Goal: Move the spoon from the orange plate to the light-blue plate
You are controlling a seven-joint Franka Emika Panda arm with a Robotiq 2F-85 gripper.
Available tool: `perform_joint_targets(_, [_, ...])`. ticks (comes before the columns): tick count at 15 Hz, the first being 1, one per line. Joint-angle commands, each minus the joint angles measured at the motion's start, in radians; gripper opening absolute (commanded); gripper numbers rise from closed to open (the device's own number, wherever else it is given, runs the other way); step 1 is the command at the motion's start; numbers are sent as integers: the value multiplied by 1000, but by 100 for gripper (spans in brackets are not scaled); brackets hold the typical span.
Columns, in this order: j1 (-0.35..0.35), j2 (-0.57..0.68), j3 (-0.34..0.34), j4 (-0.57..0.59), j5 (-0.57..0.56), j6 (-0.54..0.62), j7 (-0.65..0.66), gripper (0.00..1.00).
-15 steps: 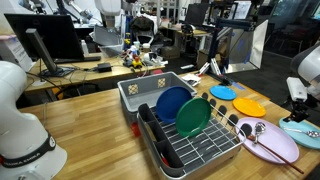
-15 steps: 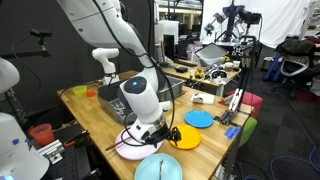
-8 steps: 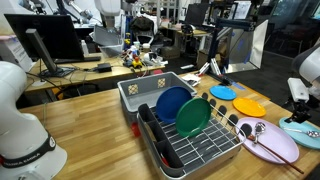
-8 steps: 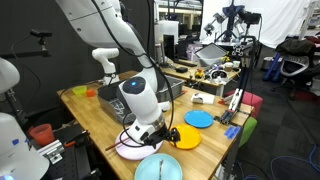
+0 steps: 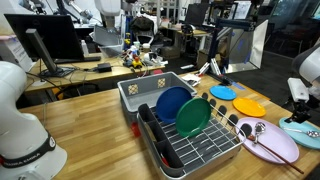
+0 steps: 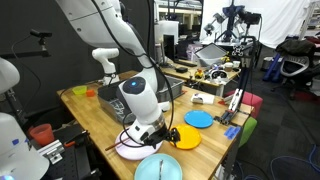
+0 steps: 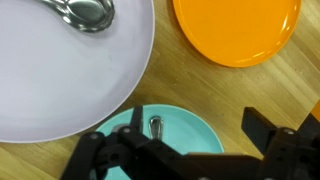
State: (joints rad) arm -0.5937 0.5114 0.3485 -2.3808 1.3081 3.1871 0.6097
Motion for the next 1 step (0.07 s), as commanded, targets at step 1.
perform_joint_targets(1, [0,0,0,0,0,0,0,100])
